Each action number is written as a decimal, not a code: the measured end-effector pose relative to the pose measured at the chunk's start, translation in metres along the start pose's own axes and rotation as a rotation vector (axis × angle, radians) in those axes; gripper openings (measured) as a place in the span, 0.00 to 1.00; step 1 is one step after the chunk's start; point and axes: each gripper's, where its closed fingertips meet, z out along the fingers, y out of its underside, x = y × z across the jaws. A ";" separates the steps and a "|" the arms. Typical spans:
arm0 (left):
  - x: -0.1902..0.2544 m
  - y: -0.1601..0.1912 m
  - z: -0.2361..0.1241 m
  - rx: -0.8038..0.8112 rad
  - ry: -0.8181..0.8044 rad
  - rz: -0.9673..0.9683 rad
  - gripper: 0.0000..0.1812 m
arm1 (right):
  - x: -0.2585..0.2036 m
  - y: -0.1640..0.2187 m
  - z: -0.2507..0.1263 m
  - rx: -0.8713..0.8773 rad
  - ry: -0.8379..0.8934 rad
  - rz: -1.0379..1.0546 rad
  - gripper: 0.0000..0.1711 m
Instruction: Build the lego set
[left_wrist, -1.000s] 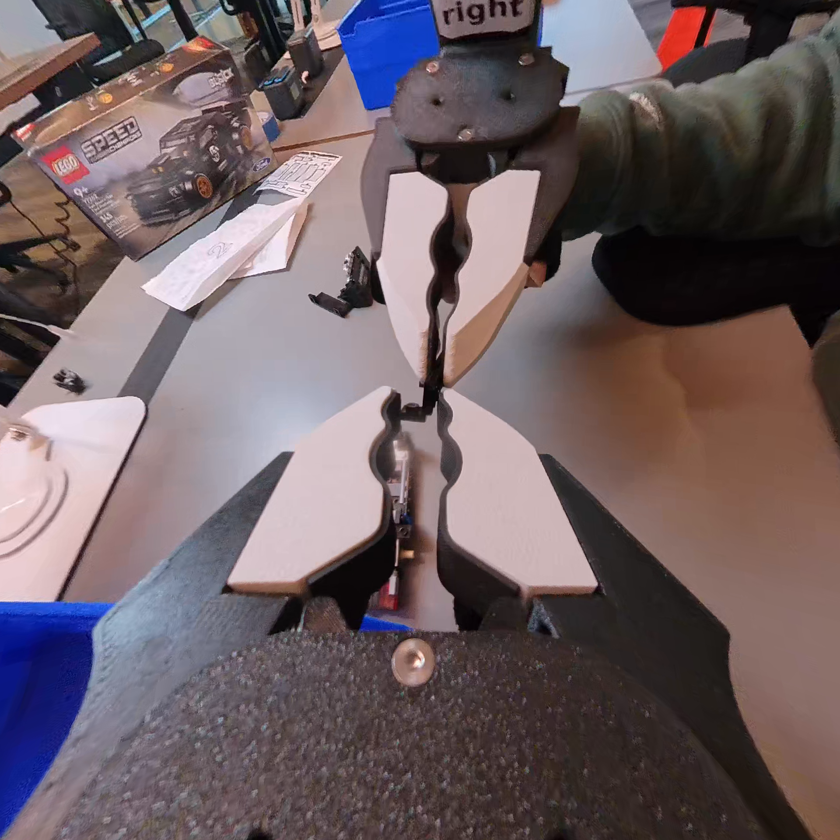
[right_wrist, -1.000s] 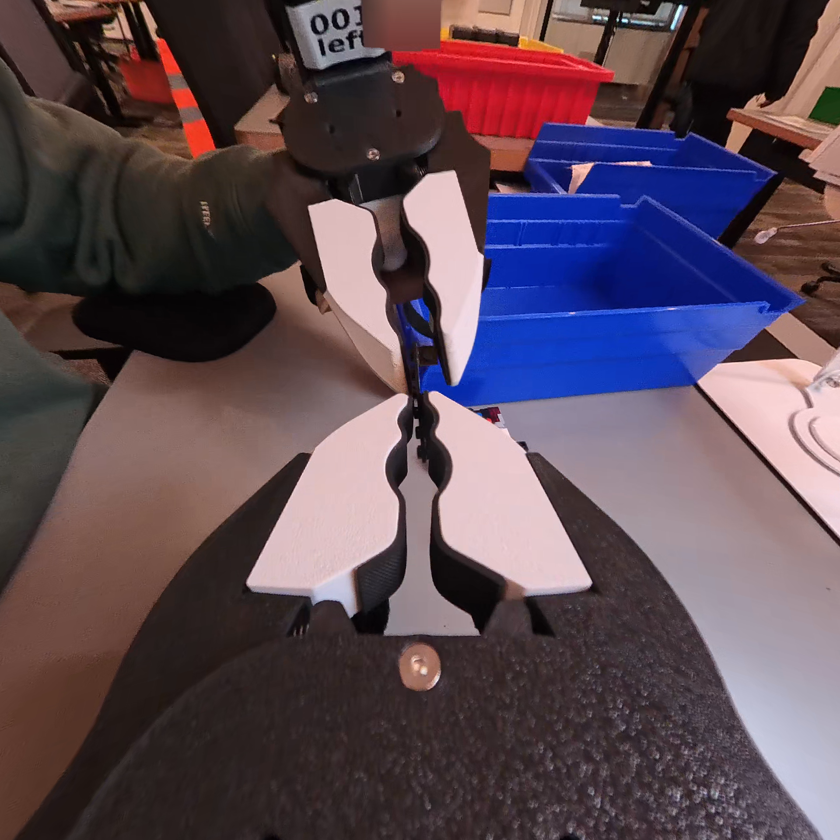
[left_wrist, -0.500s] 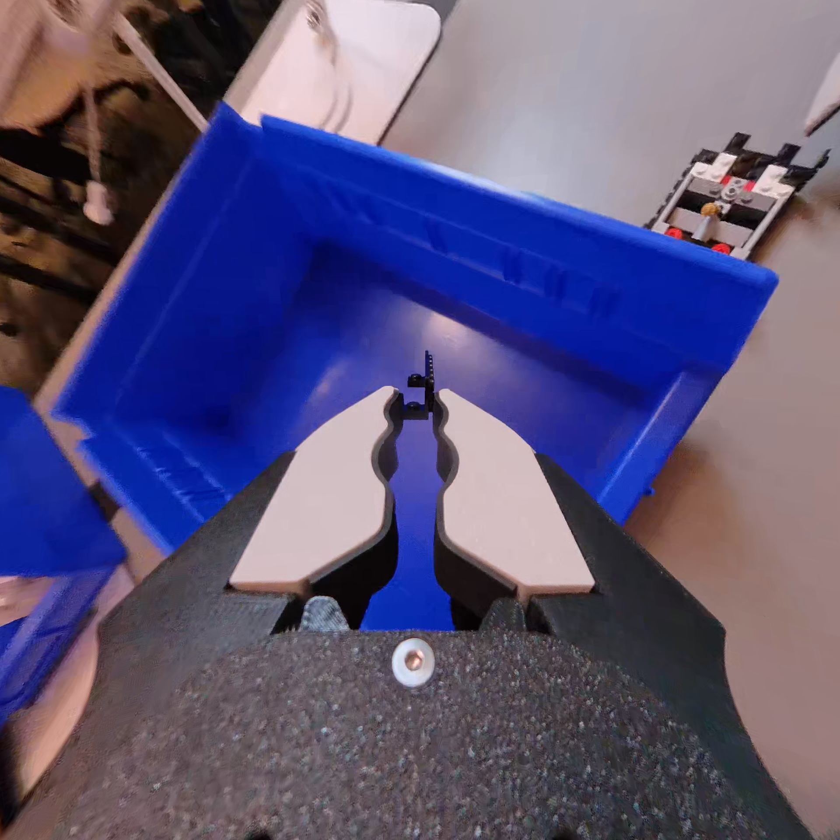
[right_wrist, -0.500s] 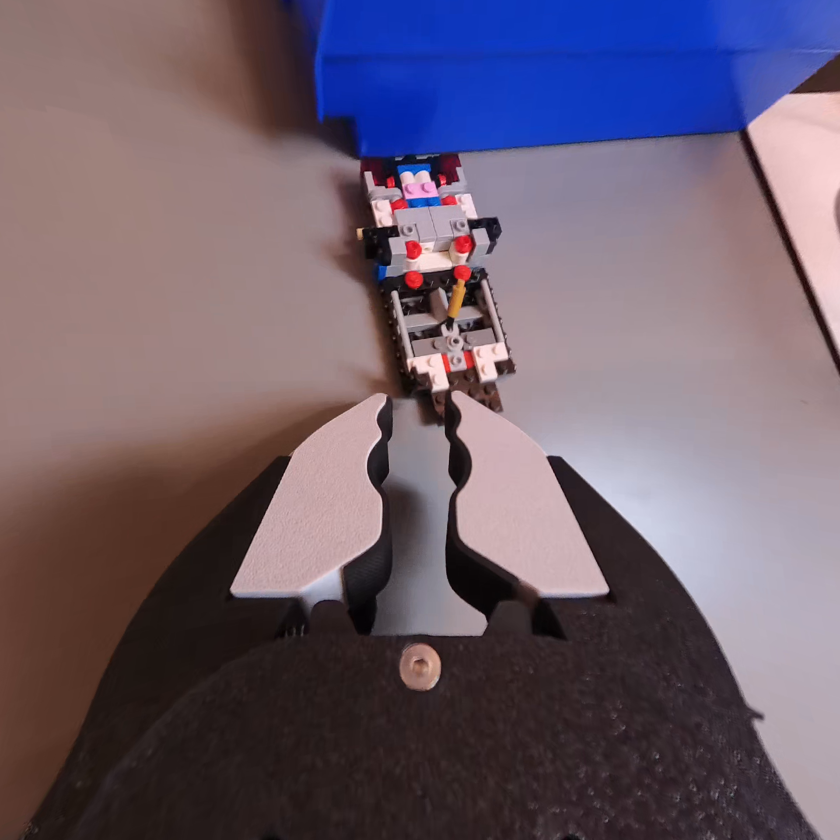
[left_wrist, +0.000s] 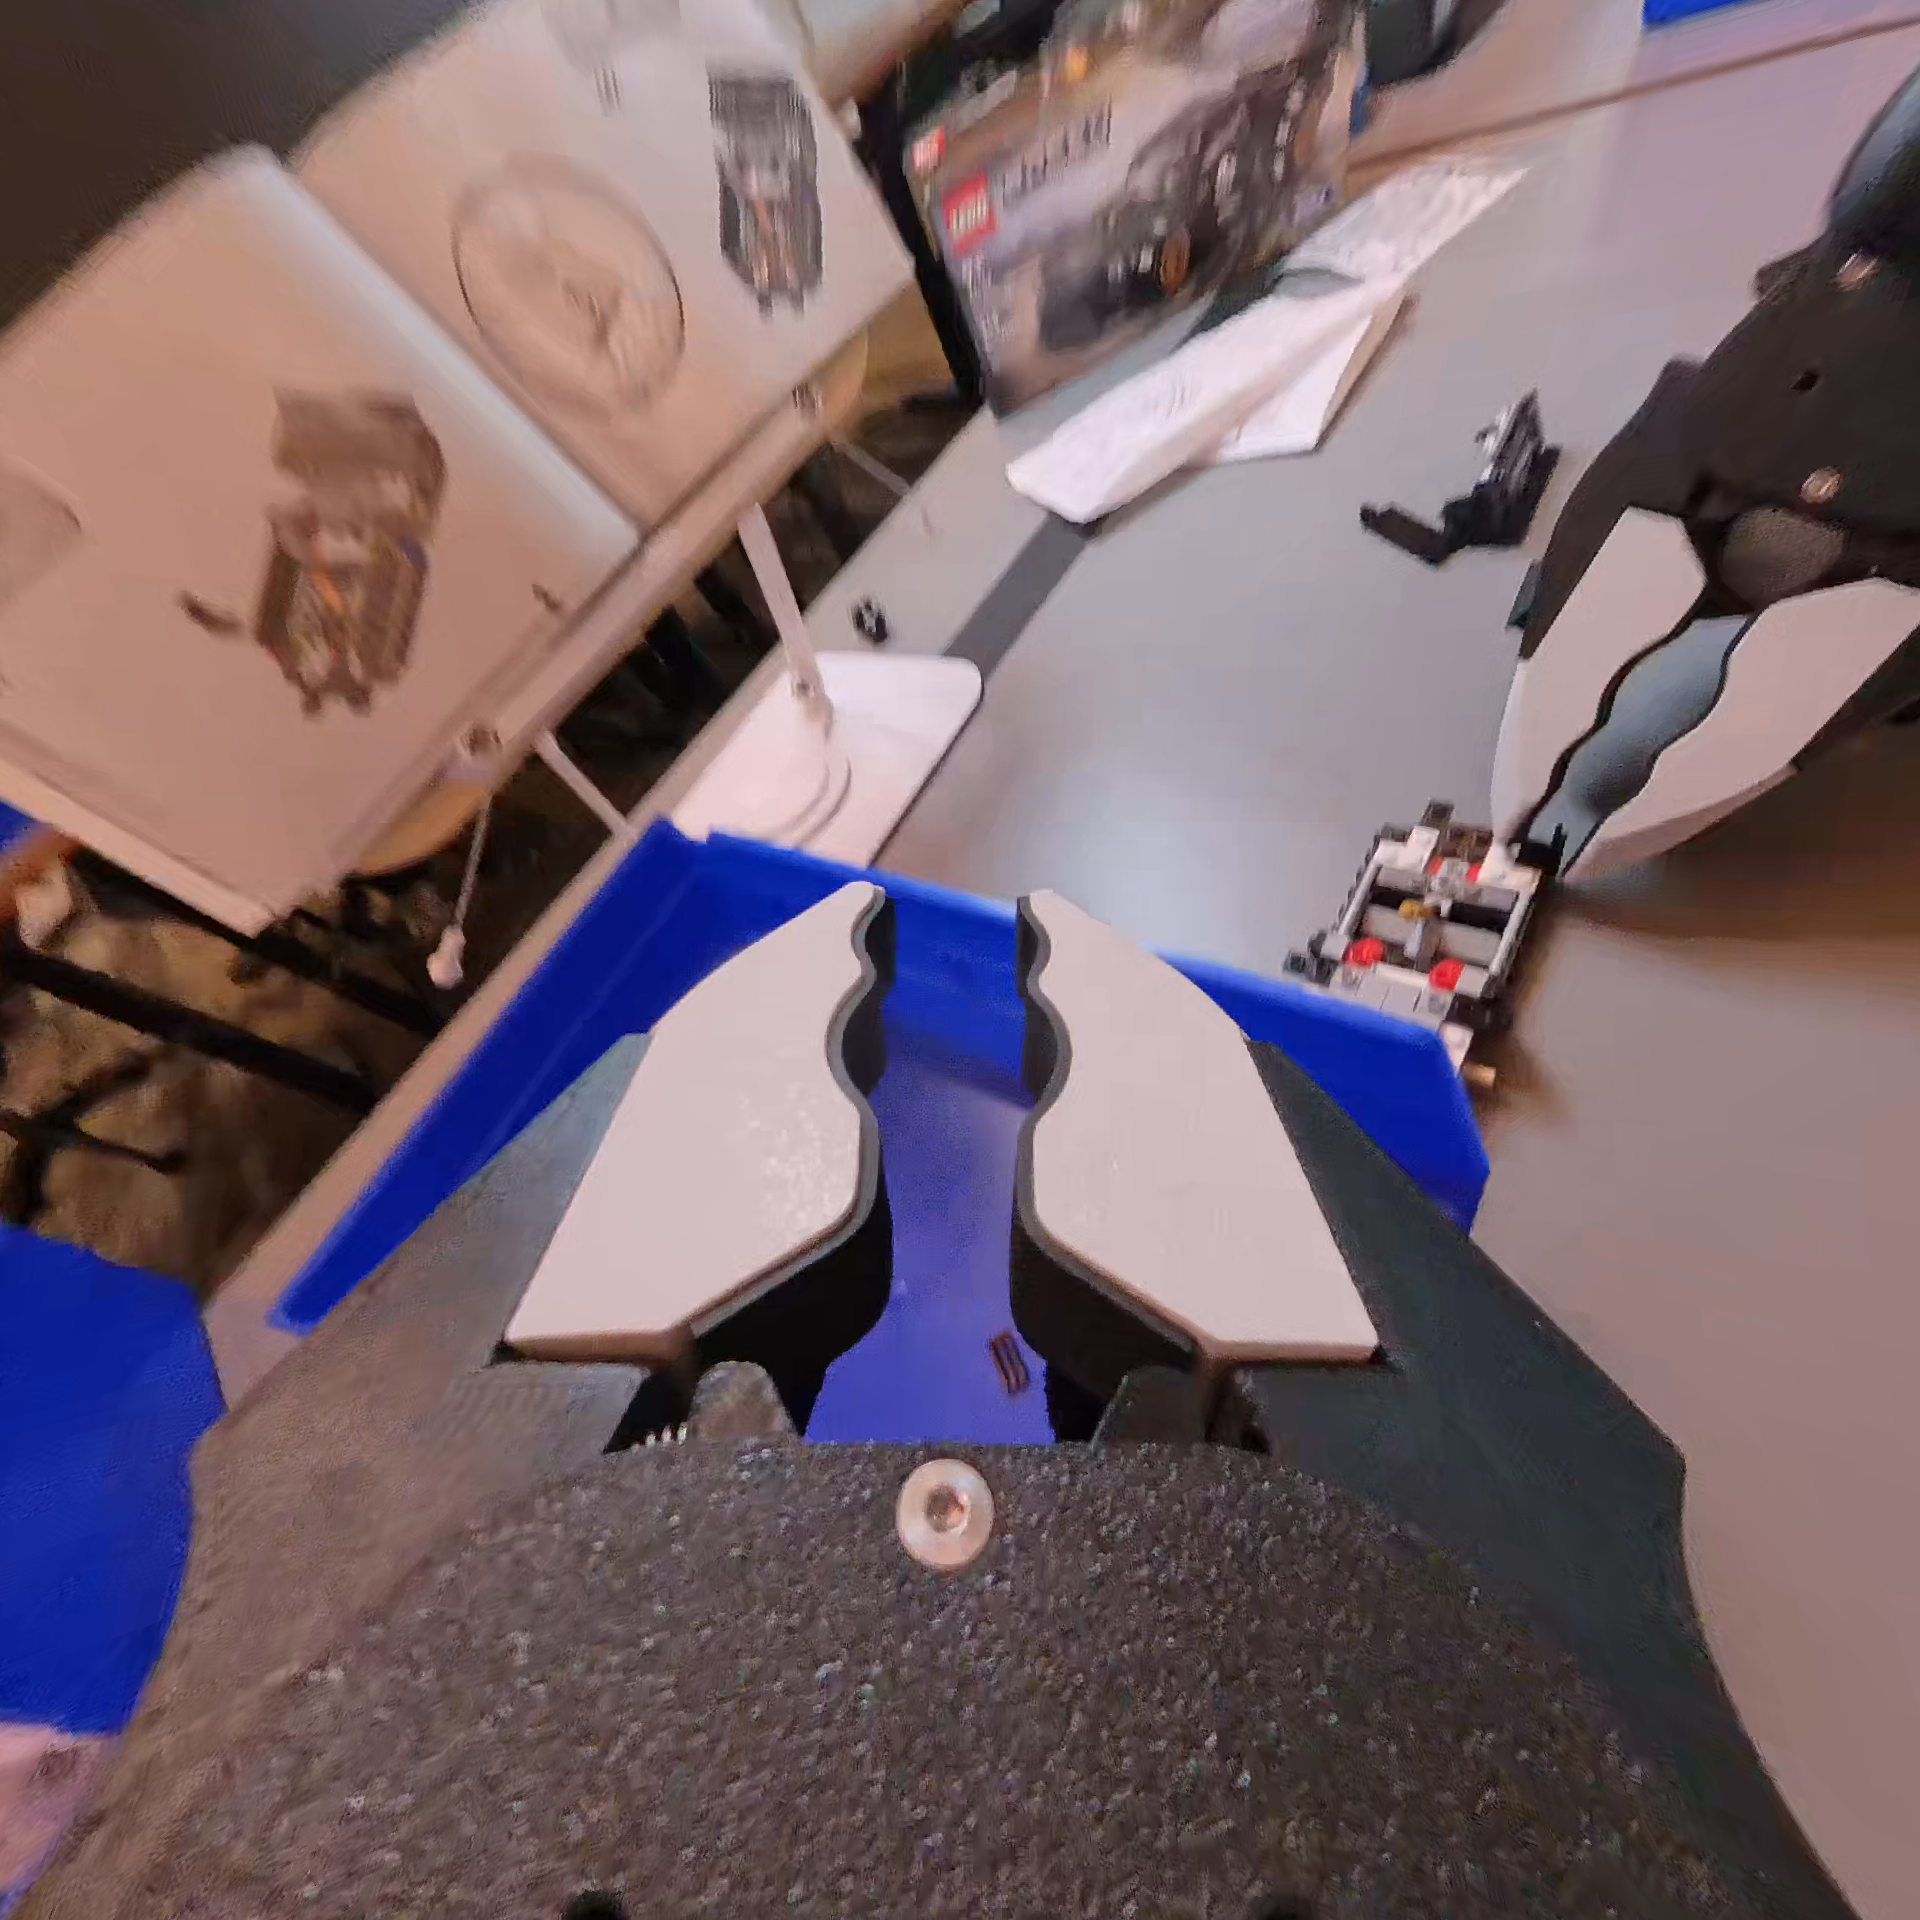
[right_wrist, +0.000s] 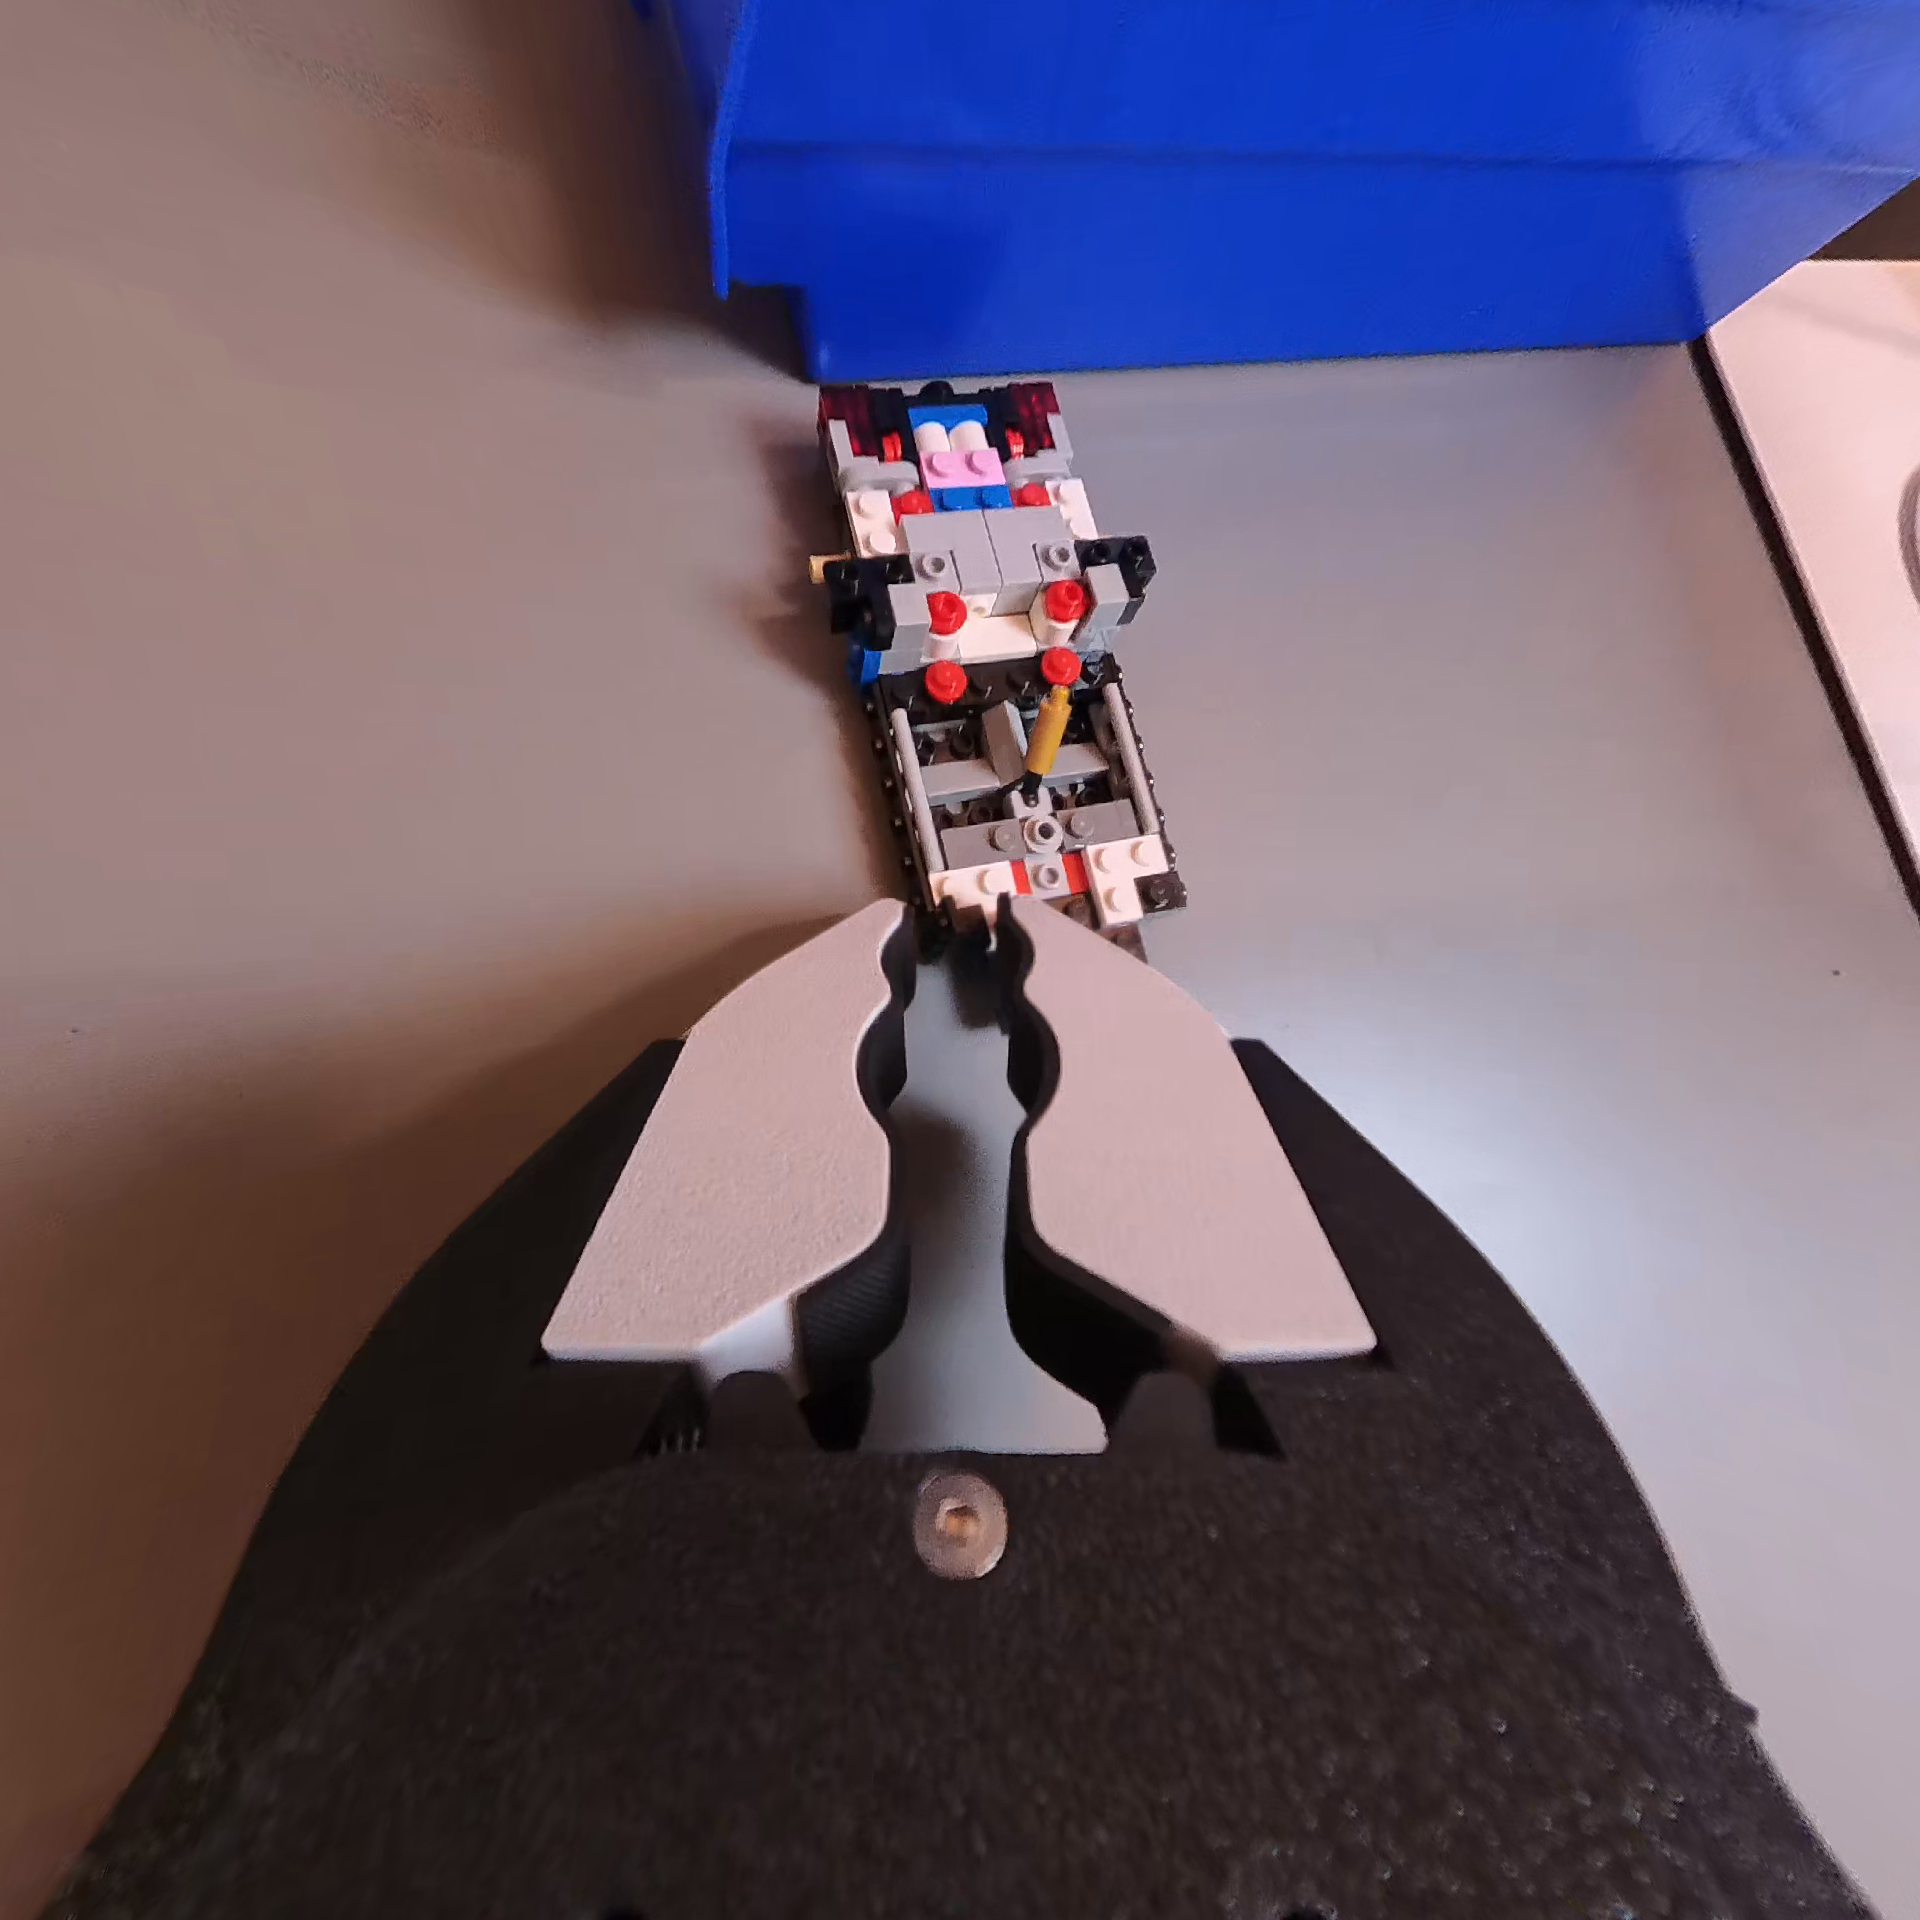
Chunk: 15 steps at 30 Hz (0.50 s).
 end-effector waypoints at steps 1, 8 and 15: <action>0.004 -0.010 0.000 0.045 -0.005 0.016 0.11 | 0.000 0.000 -0.001 0.002 -0.002 -0.003 0.08; 0.035 -0.046 0.011 0.260 -0.014 -0.012 0.00 | 0.070 0.004 -0.072 0.159 0.170 0.220 0.07; 0.007 -0.032 0.021 0.268 -0.109 -0.103 0.00 | 0.059 0.099 -0.082 -0.213 0.053 0.284 0.07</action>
